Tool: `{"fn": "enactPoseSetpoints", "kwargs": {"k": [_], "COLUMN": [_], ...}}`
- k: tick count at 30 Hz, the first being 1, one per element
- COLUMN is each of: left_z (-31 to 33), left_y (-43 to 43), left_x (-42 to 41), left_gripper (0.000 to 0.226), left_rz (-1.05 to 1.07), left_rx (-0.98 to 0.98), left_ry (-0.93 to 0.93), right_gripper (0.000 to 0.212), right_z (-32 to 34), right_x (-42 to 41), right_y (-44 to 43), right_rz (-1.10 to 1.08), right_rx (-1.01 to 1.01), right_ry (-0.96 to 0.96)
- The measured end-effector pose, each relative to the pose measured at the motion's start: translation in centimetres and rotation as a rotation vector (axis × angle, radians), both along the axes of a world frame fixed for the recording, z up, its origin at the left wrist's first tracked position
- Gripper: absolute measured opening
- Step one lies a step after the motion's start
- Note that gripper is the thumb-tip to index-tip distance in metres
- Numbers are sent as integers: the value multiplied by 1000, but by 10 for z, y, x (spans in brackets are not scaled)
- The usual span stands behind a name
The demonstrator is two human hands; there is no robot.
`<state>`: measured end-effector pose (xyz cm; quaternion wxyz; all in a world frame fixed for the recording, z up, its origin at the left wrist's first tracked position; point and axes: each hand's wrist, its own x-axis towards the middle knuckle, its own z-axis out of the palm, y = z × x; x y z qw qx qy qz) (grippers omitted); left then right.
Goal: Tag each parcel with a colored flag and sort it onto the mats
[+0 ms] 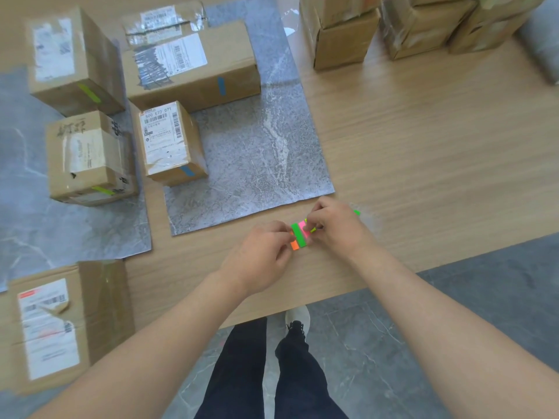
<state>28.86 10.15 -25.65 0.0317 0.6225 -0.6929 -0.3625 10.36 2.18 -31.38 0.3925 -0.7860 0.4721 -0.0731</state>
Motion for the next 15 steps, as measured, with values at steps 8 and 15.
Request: {"fn": "enactPoseSetpoints", "kwargs": {"k": [8,15], "left_z": [-5,-8], "left_y": [6,12], "left_x": [1,-1], "left_gripper": [42,60], "left_rz": [-269,-282], "left_rx": [-89,-64], "left_ry": [-248,-285], "right_gripper": [15,17], "right_z": [-3,-4], "right_x": [-4,-11], "right_y": [2,8], "right_rz": [90,163], "right_rx": [-120,-242], "right_ry": [-29,-42]}}
